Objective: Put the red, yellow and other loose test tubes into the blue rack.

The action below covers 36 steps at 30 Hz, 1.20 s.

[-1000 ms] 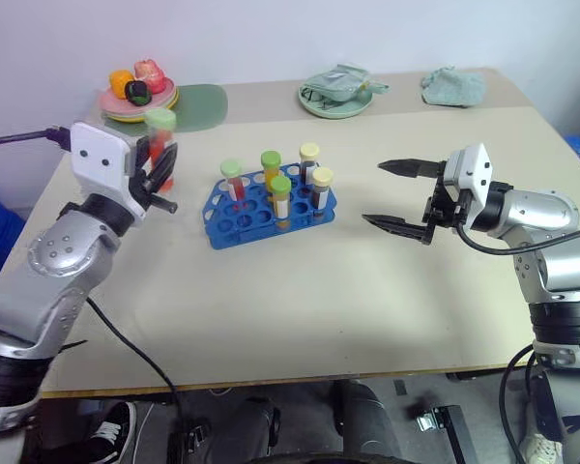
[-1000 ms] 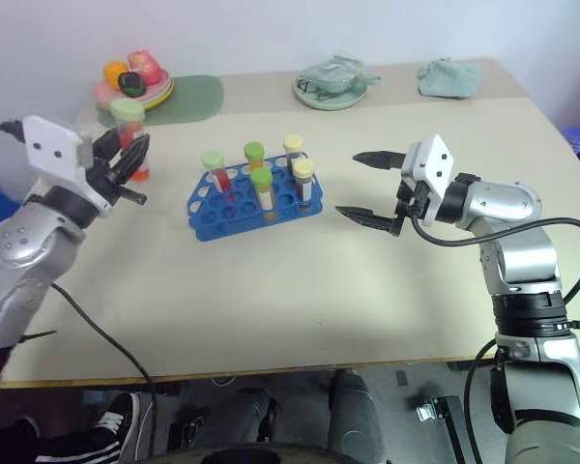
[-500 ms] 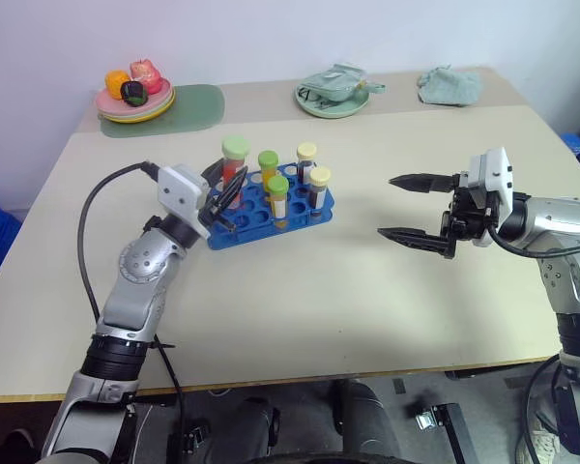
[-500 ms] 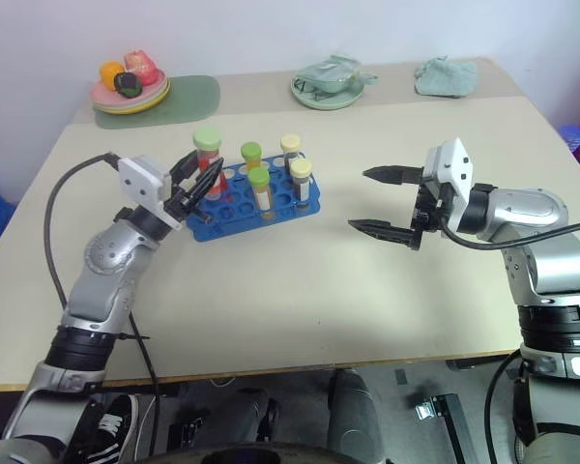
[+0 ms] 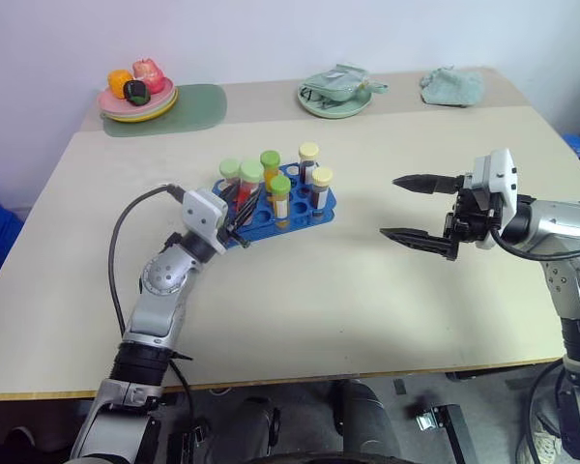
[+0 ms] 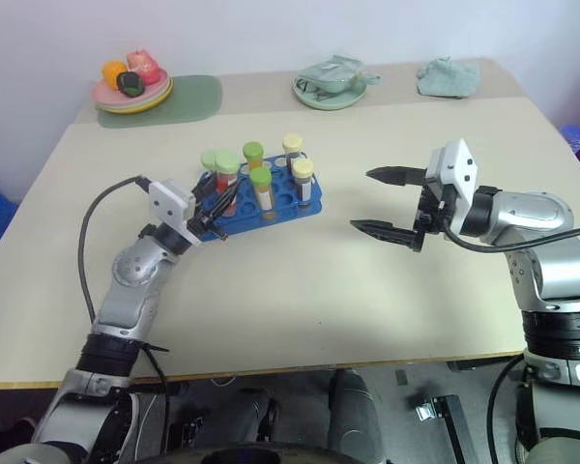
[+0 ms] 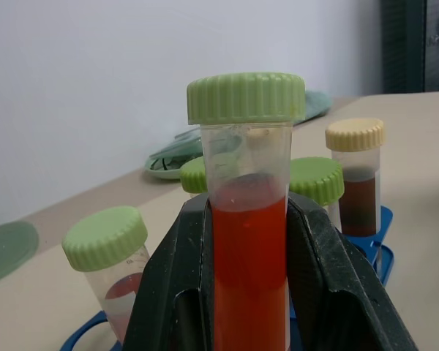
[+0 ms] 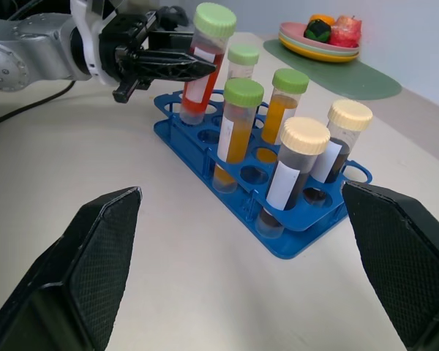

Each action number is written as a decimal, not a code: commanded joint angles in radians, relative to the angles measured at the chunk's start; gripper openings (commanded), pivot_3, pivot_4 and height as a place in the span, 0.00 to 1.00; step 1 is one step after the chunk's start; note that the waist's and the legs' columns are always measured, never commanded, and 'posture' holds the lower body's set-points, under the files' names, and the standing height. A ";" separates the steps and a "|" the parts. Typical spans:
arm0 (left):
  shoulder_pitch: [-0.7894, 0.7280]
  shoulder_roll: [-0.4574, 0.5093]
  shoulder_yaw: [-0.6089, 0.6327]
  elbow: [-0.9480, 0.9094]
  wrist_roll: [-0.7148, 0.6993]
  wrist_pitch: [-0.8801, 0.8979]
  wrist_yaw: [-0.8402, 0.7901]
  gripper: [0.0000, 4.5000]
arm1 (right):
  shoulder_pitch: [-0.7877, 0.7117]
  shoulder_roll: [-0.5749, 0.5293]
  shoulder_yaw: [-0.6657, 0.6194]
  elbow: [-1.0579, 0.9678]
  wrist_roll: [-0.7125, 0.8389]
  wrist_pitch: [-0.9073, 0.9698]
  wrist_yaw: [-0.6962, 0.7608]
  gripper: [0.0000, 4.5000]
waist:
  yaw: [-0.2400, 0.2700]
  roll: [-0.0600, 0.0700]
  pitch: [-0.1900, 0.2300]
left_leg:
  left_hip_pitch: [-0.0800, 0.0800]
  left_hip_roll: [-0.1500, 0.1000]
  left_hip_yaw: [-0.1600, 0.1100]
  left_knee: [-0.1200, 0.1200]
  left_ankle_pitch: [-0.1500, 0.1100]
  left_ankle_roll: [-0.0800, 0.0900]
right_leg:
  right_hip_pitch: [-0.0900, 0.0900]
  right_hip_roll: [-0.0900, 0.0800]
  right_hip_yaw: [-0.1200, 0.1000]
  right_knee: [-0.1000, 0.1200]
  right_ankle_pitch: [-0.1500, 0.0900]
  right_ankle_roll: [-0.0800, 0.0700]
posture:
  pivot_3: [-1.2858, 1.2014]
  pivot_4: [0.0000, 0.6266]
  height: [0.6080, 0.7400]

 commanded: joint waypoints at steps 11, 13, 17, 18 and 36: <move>-0.003 -0.029 0.036 0.040 0.050 -0.032 0.030 0.16 | -0.008 -0.014 -0.022 -0.026 -0.011 -0.026 -0.011 1.00 | 0.000 0.000 0.000 | 0.000 0.000 0.000 0.000 0.000 0.000 | 0.000 0.000 0.000 0.000 0.000 0.000 | 0.52 0.24 1.00; 0.007 -0.035 0.029 0.045 0.065 -0.032 0.034 0.16 | -0.010 -0.015 -0.021 -0.024 -0.014 -0.028 -0.011 1.00 | 0.000 0.000 0.000 | 0.000 0.000 0.000 0.000 0.000 0.000 | 0.000 0.000 0.000 0.000 0.000 0.000 | 0.52 0.24 1.00; 0.028 -0.060 0.030 0.019 0.033 -0.006 0.016 0.16 | -0.013 -0.016 -0.020 -0.024 -0.017 -0.032 -0.013 1.00 | 0.000 0.000 0.000 | 0.000 0.000 0.000 0.000 0.000 0.000 | 0.000 0.000 0.000 0.000 0.000 0.000 | 0.52 0.24 1.00; 0.030 -0.064 0.030 0.014 0.028 0.000 0.012 0.16 | -0.013 -0.016 -0.019 -0.024 -0.017 -0.033 -0.013 1.00 | 0.000 0.000 0.000 | 0.000 0.000 0.000 0.000 0.000 0.000 | 0.000 0.000 0.000 0.000 0.000 0.000 | 0.52 0.24 1.00; 0.064 -0.079 0.113 -0.044 -0.078 0.051 -0.029 0.99 | -0.030 -0.006 -0.007 0.004 -0.040 -0.067 -0.002 1.00 | 0.000 0.000 0.000 | 0.000 0.000 0.000 0.000 0.000 0.000 | 0.000 0.000 0.000 0.000 0.000 0.000 | 0.52 0.24 1.00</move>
